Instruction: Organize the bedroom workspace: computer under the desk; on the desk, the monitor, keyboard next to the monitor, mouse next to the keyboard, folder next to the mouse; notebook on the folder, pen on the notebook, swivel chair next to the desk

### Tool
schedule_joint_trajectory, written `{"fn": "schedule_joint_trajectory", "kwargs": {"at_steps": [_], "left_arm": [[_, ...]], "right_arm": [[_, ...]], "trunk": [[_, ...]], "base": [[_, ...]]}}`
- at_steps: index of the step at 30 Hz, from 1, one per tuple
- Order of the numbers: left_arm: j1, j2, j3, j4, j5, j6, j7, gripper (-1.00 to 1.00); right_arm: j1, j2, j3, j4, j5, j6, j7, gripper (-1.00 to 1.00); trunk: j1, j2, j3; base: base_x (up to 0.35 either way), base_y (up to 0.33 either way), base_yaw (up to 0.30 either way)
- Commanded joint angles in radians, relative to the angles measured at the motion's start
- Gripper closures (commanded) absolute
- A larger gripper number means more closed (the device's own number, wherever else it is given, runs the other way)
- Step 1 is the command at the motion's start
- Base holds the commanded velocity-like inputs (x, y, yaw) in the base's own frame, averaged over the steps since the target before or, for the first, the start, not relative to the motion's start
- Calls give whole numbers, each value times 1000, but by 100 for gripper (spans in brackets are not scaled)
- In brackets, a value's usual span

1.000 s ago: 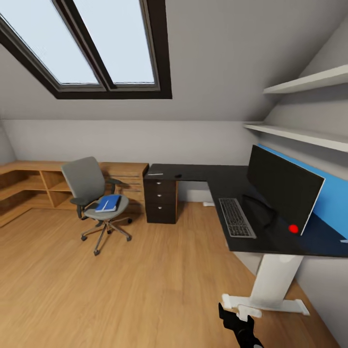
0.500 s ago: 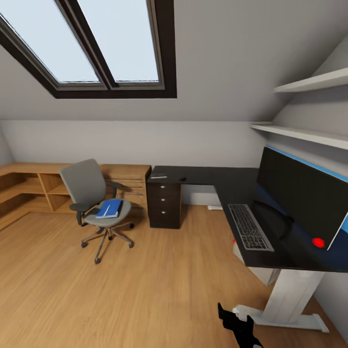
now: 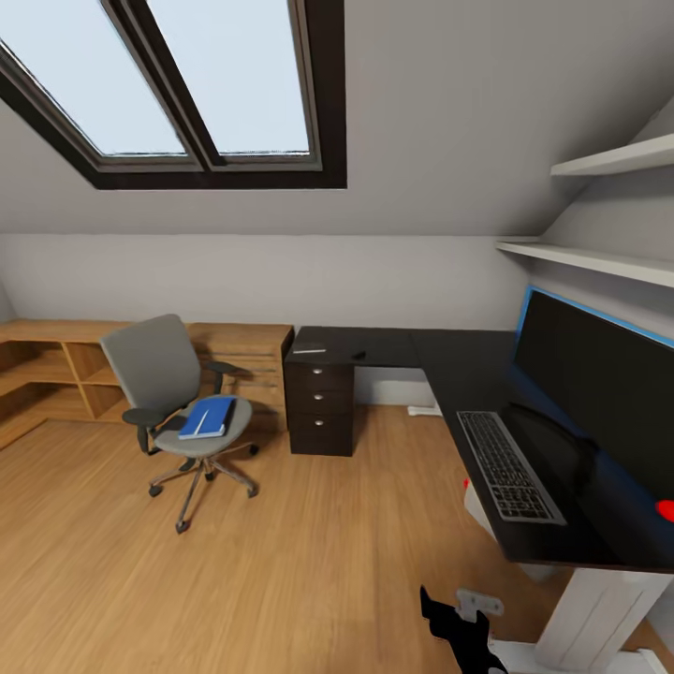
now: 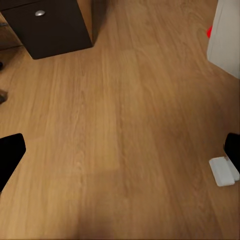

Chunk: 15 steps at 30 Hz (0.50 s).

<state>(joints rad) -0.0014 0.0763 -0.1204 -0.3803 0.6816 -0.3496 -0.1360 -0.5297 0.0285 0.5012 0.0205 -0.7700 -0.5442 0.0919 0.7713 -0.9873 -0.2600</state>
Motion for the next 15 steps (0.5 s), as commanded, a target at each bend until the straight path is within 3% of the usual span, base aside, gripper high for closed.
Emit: {"fn": "schedule_joint_trajectory", "kwargs": {"at_steps": [1,15], "left_arm": [[0,1,-7,0,11,-3,-2,-100],[0,0,-7,0,13,-3,-1,-100]], "right_arm": [[-1,0,2,2,-11,-4,9,-100],[-1,2,2,2,-11,-3,9,-100]], "trunk": [[1,-1,-1],[1,-1,-1]], "base": [[331,7,0],[332,2,0]]}}
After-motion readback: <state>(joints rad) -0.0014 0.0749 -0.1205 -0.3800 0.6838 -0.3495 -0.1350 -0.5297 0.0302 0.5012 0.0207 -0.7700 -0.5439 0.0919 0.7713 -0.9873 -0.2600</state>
